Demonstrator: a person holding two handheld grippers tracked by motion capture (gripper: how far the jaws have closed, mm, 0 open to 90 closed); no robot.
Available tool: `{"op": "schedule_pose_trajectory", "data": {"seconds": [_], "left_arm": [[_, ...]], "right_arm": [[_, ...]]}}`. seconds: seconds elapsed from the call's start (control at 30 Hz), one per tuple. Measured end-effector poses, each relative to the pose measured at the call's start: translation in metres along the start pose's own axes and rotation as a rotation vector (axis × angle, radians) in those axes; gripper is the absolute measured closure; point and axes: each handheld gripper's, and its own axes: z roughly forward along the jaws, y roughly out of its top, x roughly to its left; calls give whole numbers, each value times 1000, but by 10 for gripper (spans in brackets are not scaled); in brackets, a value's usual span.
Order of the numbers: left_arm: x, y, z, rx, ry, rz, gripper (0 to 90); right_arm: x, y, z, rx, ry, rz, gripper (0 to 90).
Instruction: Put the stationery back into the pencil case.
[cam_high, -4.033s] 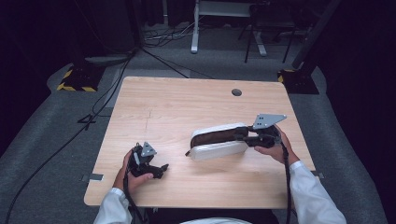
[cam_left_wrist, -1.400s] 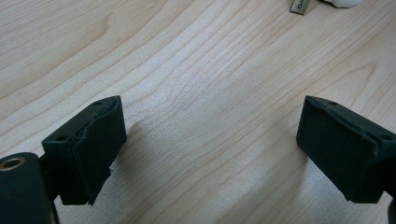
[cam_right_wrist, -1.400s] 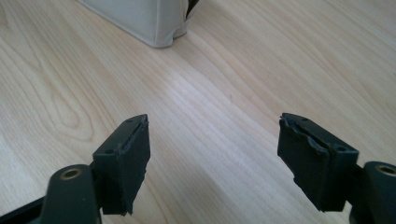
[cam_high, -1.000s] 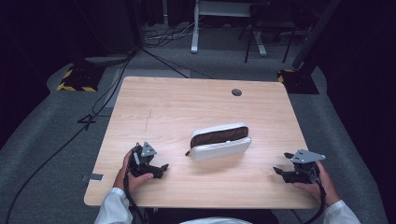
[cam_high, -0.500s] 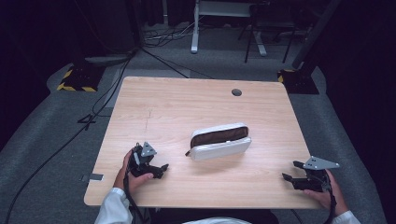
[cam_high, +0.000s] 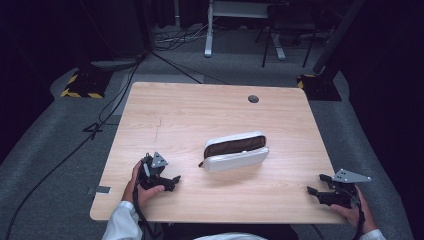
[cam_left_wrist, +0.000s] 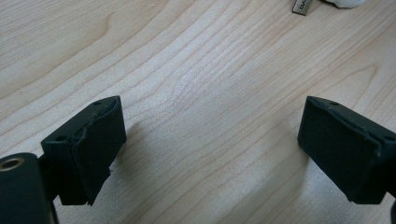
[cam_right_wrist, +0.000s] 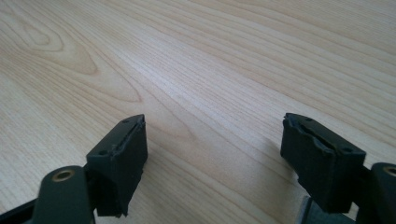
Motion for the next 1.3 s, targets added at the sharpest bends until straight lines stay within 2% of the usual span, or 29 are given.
{"op": "schedule_pose_trajectory", "data": {"seconds": [1.3], "left_arm": [[0, 0, 0, 3, -2, 0, 82]], "right_arm": [[1, 0, 0, 0, -11, 13, 237]]}}
